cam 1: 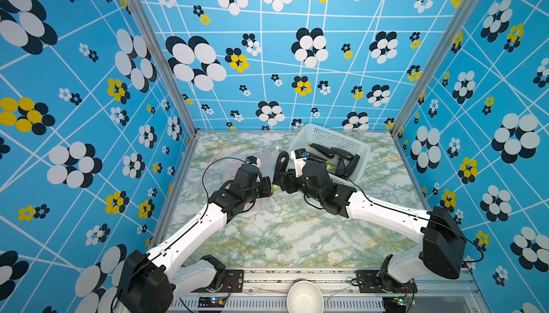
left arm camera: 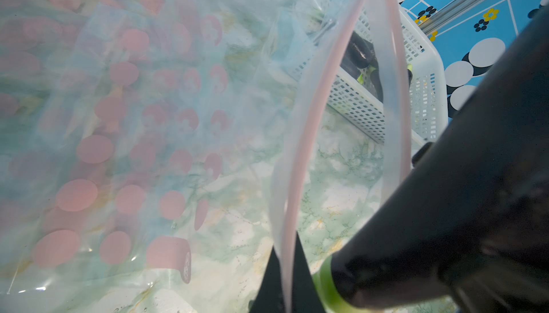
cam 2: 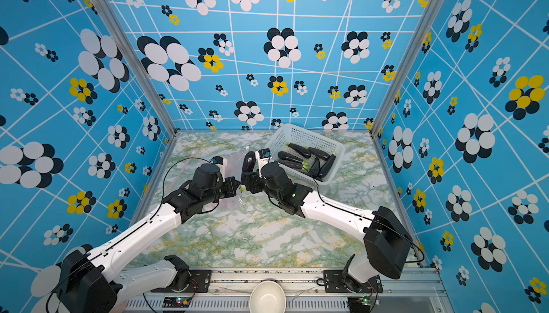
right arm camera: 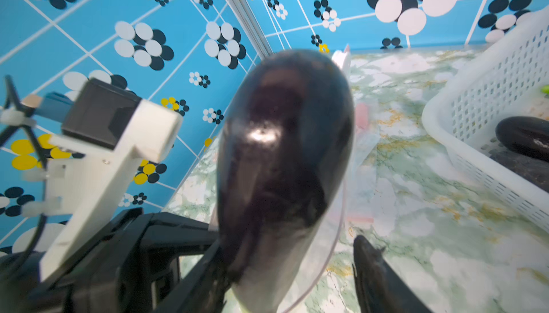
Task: Place the eggplant in a zip-top bag and seal the zipper
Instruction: Place the eggplant in the zipper food storage bag.
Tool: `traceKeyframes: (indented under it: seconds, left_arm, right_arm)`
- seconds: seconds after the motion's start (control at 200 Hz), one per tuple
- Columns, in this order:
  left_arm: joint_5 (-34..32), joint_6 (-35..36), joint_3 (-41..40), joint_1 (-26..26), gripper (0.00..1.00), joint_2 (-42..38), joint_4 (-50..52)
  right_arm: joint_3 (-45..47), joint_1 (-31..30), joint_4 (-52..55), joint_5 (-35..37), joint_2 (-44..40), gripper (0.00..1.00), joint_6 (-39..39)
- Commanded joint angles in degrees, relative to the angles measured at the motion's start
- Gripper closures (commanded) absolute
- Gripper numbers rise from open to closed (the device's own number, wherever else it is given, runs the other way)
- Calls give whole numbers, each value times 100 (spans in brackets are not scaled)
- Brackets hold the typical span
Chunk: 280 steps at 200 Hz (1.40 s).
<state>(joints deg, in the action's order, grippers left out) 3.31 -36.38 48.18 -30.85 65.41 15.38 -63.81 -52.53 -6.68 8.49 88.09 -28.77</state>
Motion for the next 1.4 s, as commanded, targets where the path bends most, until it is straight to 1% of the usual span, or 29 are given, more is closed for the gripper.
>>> traceKeyframes:
  seconds: [0.0, 0.045, 0.095, 0.15, 0.245, 0.315, 0.375, 0.405, 0.515, 0.565, 0.64, 0.71, 0.75, 0.83, 0.9, 1.02, 1.135, 1.185, 1.23, 1.279, 1.394]
  left_arm:
    - [83, 131, 192, 35, 100, -60, 71]
    - [84, 131, 190, 35, 100, -66, 75]
    - [85, 128, 187, 40, 100, -76, 79]
    - [78, 140, 190, 35, 100, -85, 88]
    - [47, 164, 191, 42, 100, -93, 119]
    - [37, 194, 196, 38, 100, -89, 154]
    - [30, 217, 208, 34, 100, -69, 183]
    - [34, 226, 209, 35, 100, -63, 185]
    - [88, 223, 214, 35, 100, -44, 184]
    - [103, 218, 218, 35, 100, -29, 193]
    - [99, 233, 238, 35, 100, 14, 228]
    - [117, 237, 253, 34, 100, 38, 221]
    - [147, 237, 249, 35, 100, 37, 182]
    - [240, 208, 238, 39, 100, 19, 86]
    - [363, 184, 214, 35, 100, 7, -39]
    - [485, 143, 178, 35, 100, -54, -227]
    - [368, 154, 205, 44, 100, -144, -178]
    - [287, 166, 194, 55, 100, -193, -114]
    - [249, 181, 168, 83, 100, -233, -76]
    - [238, 178, 127, 136, 100, -280, -46]
    - [238, 132, -19, 244, 100, -386, -86]
  right_arm:
    - [-378, -2, 666, 140, 196, 41, 153]
    - [-449, -1, 735, 184, 256, 45, 192]
    - [-531, -3, 864, 211, 320, 53, 230]
    - [-636, 7, 1000, 190, 397, 59, 218]
    - [-810, 31, 1259, -6, 524, 61, 55]
    - [-981, 70, 1522, -218, 617, 57, -127]
    - [-1136, 116, 1712, -483, 665, 46, -272]
    - [-1182, 120, 1770, -539, 689, 42, -339]
    - [-1427, 200, 2208, -583, 739, 36, -497]
    - [-1505, 311, 2348, -790, 770, 34, -641]
    - [-1645, 528, 2550, -1278, 878, 34, -938]
    - [-1752, 603, 2745, -1474, 922, 34, -1020]
    - [-1823, 602, 2909, -1419, 945, 33, -1035]
    - [-1968, 659, 3368, -1081, 1018, 33, -1293]
    - [-2076, 712, 3503, -1036, 1161, 33, -1358]
    - [-2252, 704, 3452, -1360, 1450, 32, -1359]
    - [-2316, 715, 3795, -1265, 1635, 31, -1264]
    - [-2202, 789, 3844, -1289, 1617, 31, -1171]
    - [-2038, 878, 3744, -1453, 1553, 31, -1070]
    - [-1828, 989, 3539, -1861, 1454, 31, -959]
    - [-1572, 1128, 3323, -2487, 1283, 31, -738]
